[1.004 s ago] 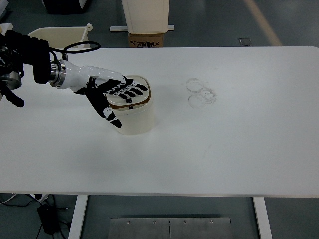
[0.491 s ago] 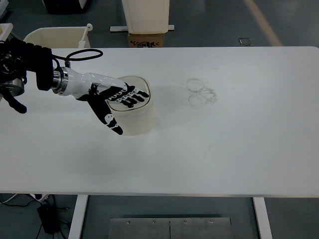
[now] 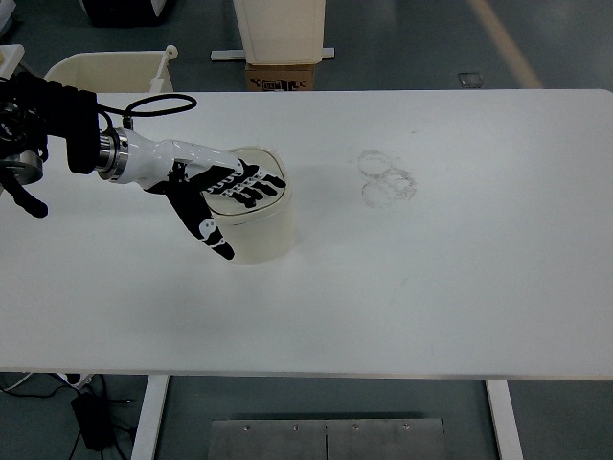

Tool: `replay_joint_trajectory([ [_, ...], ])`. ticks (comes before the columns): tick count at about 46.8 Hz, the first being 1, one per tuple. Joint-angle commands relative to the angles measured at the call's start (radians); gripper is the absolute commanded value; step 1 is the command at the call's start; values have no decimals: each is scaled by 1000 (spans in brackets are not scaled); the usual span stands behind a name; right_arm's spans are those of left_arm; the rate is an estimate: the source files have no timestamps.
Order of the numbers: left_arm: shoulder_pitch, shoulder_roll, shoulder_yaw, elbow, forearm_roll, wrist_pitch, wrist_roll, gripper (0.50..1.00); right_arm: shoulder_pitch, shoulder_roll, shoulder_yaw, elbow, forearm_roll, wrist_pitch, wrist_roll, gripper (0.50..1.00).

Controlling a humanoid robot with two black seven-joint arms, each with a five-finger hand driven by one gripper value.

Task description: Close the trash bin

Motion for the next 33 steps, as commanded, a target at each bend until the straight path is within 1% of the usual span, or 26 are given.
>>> replay_joint_trajectory([
  [1, -35, 4, -2, 0, -33, -2, -3, 1000, 0, 0, 1, 0, 0, 0, -1, 993],
  [5, -52, 8, -9, 14, -66, 3, -2, 1000, 0, 0, 0, 0, 0, 0, 1, 993],
  [9, -57, 4, -35, 51, -89, 23, -8, 1000, 0, 0, 0, 0, 0, 0, -1, 993],
  [16, -52, -9, -201, 196, -215, 33, -11, 1000, 0, 0, 0, -1, 0, 0, 1, 993],
  [19, -48, -19, -259, 270, -264, 37, -34, 1000, 0, 0, 0, -1, -1, 0, -1, 993],
  [22, -41, -31, -298, 319, -315, 46, -67, 1000, 0, 0, 0, -1, 0, 0, 1, 993],
  [24, -32, -29, -314, 347, -352, 47, -84, 1000, 0, 0, 0, -1, 0, 0, 1, 993],
  [26, -20, -28, -328, 377, -395, 49, -90, 1000, 0, 0, 0, 0, 0, 0, -1, 993],
  [29, 4, -28, -347, 416, -476, 50, -92, 1000, 0, 0, 0, 0, 0, 0, -1, 993],
  [33, 52, -22, -370, 450, -605, 72, -94, 1000, 0, 0, 0, 0, -1, 0, 1, 993],
])
